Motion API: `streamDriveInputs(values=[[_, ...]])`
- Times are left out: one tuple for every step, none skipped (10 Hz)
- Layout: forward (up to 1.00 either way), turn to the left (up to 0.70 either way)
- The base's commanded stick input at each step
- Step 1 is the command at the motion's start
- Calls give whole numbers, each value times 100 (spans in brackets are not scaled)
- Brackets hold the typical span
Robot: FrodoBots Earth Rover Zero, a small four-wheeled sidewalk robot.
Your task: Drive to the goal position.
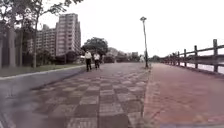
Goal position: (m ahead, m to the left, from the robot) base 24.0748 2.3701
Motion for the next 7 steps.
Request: streamDriveInputs(values=[[100,0],[100,0],[100,0],[100,0],[100,0],[100,0],[100,0]])
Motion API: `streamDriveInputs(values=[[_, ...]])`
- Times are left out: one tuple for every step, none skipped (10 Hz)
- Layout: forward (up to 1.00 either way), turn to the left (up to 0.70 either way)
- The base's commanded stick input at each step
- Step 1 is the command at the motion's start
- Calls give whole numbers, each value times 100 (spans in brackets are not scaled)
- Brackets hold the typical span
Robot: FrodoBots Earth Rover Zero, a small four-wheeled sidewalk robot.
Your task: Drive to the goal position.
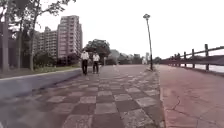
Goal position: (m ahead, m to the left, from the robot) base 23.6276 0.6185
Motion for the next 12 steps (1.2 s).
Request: streamDriveInputs(values=[[100,0],[100,0],[100,0],[100,0],[100,0],[100,0],[100,0],[100,0],[100,0],[100,0],[100,0],[100,0]])
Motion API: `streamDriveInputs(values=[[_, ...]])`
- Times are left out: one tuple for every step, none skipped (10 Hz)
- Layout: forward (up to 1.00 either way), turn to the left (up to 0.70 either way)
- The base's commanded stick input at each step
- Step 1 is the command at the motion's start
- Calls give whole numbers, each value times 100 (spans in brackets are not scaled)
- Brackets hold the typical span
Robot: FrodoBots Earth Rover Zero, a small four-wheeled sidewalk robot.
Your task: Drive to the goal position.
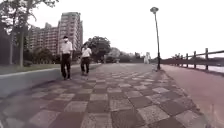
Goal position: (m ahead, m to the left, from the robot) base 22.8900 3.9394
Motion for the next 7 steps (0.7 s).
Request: streamDriveInputs(values=[[100,0],[100,0],[100,0],[100,0],[100,0],[100,0],[100,0]])
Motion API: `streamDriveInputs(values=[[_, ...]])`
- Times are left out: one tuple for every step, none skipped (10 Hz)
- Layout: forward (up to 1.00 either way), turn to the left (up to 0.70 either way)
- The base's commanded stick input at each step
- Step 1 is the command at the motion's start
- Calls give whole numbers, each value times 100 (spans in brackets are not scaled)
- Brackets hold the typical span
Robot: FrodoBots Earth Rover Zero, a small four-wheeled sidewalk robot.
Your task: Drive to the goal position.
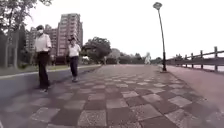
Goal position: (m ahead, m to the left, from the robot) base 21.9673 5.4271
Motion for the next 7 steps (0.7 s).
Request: streamDriveInputs(values=[[100,0],[100,0],[100,0],[100,0],[100,0],[100,0],[100,0]])
